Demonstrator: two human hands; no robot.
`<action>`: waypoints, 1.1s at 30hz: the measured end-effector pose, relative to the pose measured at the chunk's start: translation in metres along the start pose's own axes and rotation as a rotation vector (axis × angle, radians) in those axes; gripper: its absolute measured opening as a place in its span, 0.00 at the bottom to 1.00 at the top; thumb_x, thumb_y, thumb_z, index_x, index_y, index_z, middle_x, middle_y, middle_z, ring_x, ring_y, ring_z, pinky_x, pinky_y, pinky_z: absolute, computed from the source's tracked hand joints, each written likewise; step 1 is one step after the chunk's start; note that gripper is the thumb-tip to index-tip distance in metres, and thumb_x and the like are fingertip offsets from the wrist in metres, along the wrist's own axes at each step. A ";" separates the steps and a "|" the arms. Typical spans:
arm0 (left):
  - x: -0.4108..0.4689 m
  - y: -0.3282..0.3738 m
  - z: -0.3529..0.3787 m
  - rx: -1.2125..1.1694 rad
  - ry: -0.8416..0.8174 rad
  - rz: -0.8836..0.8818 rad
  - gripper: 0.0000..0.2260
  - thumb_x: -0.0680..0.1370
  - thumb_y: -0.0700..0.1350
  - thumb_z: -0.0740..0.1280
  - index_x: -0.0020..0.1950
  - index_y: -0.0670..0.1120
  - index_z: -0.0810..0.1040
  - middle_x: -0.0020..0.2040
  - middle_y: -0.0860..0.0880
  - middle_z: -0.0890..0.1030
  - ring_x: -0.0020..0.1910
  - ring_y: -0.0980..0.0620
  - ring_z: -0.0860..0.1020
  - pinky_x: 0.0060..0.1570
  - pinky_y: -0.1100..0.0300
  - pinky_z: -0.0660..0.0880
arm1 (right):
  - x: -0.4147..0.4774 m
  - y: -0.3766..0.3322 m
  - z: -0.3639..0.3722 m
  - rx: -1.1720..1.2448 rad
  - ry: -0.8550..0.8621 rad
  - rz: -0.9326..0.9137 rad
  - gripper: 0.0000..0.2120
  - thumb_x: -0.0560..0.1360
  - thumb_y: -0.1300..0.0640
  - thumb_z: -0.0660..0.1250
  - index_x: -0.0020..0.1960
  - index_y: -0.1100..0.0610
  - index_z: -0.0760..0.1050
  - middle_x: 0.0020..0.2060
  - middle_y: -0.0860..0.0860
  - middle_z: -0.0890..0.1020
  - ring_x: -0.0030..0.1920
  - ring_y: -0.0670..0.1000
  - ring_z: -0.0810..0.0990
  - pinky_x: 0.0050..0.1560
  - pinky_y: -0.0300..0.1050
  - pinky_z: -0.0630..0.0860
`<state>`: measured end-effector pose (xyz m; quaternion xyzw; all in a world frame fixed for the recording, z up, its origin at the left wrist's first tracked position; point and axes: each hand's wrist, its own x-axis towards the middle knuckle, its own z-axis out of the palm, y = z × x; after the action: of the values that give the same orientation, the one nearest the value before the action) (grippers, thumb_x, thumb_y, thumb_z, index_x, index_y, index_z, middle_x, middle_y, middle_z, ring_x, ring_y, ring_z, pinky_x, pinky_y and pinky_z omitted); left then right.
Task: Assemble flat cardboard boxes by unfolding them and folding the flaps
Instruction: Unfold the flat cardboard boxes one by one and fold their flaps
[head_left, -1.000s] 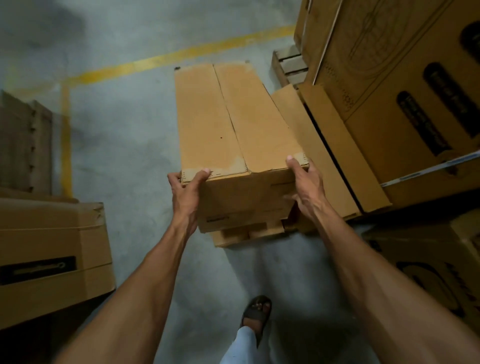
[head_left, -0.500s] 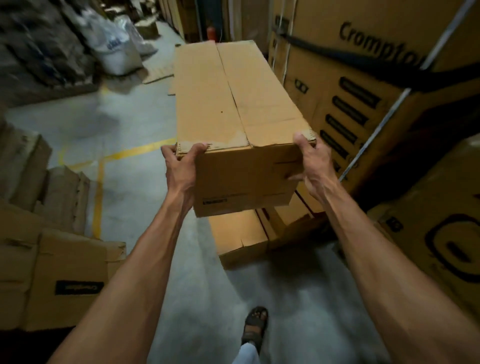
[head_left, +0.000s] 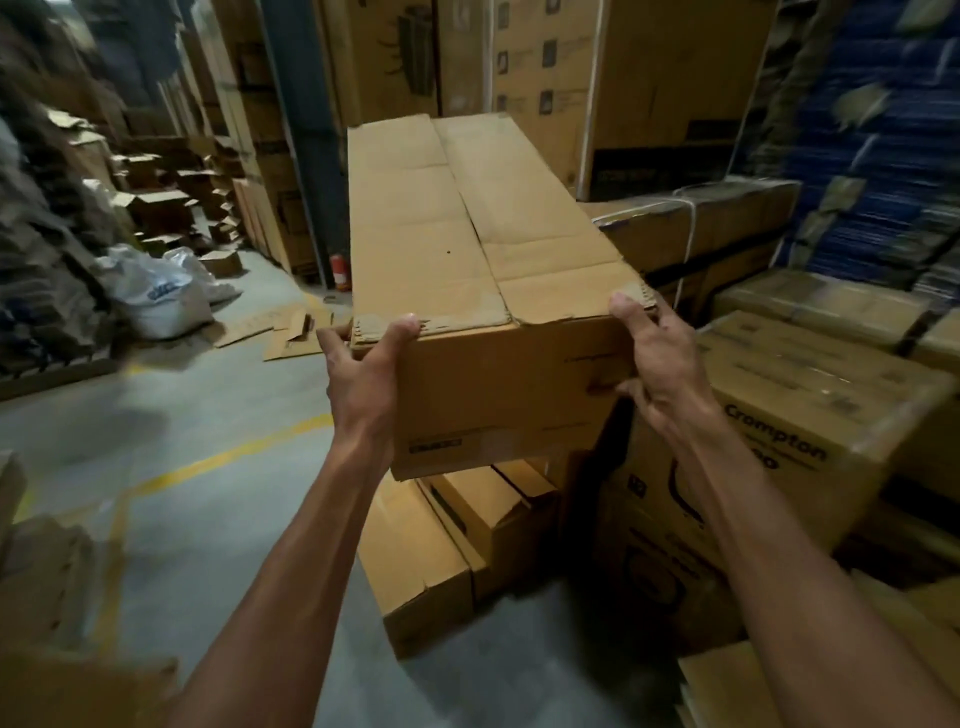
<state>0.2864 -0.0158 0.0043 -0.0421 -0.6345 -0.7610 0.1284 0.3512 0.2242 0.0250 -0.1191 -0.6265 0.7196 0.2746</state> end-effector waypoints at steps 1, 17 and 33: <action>-0.011 0.006 0.006 0.012 -0.024 0.008 0.29 0.68 0.62 0.75 0.61 0.52 0.66 0.55 0.46 0.78 0.50 0.46 0.80 0.44 0.45 0.80 | -0.011 -0.006 -0.012 0.015 0.027 -0.003 0.13 0.81 0.49 0.67 0.65 0.43 0.76 0.53 0.42 0.83 0.51 0.45 0.84 0.50 0.64 0.83; -0.093 0.008 0.121 -0.017 -0.480 -0.067 0.24 0.69 0.62 0.75 0.56 0.55 0.68 0.57 0.44 0.79 0.53 0.43 0.82 0.47 0.42 0.82 | -0.110 -0.039 -0.162 0.017 0.484 -0.049 0.18 0.81 0.47 0.67 0.70 0.44 0.74 0.62 0.47 0.79 0.64 0.53 0.77 0.50 0.73 0.79; 0.042 -0.066 0.330 0.005 -0.848 -0.112 0.25 0.75 0.59 0.72 0.63 0.51 0.66 0.57 0.48 0.77 0.54 0.45 0.79 0.54 0.41 0.80 | 0.033 0.002 -0.203 0.012 0.832 -0.065 0.17 0.81 0.46 0.67 0.69 0.44 0.74 0.61 0.47 0.78 0.58 0.56 0.80 0.40 0.70 0.82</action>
<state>0.1967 0.3108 0.0134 -0.3167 -0.6343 -0.6805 -0.1852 0.4280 0.4116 -0.0090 -0.3781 -0.4614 0.6046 0.5277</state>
